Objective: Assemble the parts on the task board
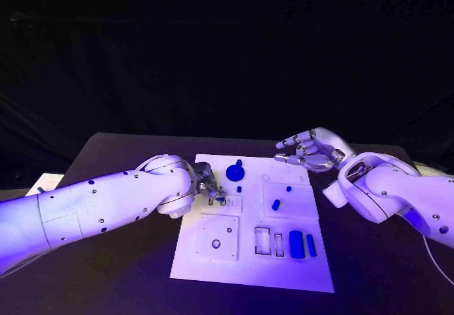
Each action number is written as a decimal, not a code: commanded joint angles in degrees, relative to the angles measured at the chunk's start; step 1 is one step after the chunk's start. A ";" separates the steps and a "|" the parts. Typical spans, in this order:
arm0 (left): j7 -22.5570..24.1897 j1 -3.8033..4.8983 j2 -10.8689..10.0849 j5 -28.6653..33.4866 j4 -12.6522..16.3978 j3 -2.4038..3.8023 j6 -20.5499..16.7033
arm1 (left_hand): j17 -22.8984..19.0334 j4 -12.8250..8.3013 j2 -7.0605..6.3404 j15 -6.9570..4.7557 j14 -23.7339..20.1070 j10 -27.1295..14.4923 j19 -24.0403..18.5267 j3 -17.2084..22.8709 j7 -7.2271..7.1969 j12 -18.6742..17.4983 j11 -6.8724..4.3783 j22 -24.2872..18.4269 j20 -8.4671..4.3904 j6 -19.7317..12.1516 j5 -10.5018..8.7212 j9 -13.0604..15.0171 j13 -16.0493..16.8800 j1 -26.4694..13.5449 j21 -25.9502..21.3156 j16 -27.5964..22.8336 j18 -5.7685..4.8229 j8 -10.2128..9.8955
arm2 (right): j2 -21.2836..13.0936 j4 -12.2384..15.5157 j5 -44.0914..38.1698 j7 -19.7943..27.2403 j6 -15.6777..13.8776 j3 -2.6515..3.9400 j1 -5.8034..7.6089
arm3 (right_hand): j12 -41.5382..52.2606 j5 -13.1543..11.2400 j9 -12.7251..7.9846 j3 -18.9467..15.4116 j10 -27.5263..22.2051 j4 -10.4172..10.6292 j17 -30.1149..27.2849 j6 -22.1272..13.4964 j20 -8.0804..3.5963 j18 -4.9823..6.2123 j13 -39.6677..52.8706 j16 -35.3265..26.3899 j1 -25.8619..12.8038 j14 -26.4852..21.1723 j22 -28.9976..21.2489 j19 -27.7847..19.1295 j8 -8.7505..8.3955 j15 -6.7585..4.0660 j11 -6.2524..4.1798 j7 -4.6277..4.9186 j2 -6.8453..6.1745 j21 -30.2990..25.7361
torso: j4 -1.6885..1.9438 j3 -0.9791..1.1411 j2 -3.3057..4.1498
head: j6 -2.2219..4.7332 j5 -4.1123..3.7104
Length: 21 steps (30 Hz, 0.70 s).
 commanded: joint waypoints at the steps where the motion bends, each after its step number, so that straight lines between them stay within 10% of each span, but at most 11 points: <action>1: -0.75 -0.14 -0.05 -1.25 0.02 -0.05 2.54 | 15.09 -9.90 0.13 0.34 6.04 0.37 3.23 10.19 -0.17 0.39 -0.09 10.35 0.37 0.28 0.14 0.13 0.04 -0.49 0.13 0.18 -0.63 0.40 | 0.00 0.04 -0.21 0.24 0.76 0.00 -0.06 | 0.27 0.24 0.06 -0.34 0.37 -0.01 1.88 0.46 -0.14 1.14 -0.02 -0.22 0.00 3.10 7.72 0.08 0.28 0.02 -0.17 0.03 0.71 -0.28 | 0.06 -0.01 -0.01 | -0.10 -0.07; 21: -1.16 -0.15 0.30 -0.65 0.10 -0.05 4.95 | 15.09 -10.12 -0.09 0.33 6.04 0.58 3.35 10.46 -0.20 0.66 -0.12 10.57 0.34 0.43 0.13 0.19 0.32 -0.67 0.25 0.18 -0.68 0.42 | 0.08 -0.06 -0.21 0.19 0.98 -0.01 -0.08 | 0.31 0.33 0.09 -0.51 0.38 0.08 1.91 0.48 -0.16 1.13 -0.04 -0.21 -0.11 3.12 7.72 0.09 0.25 0.02 -0.18 0.03 0.81 -0.28 | 0.08 -0.02 0.00 | -0.35 -0.04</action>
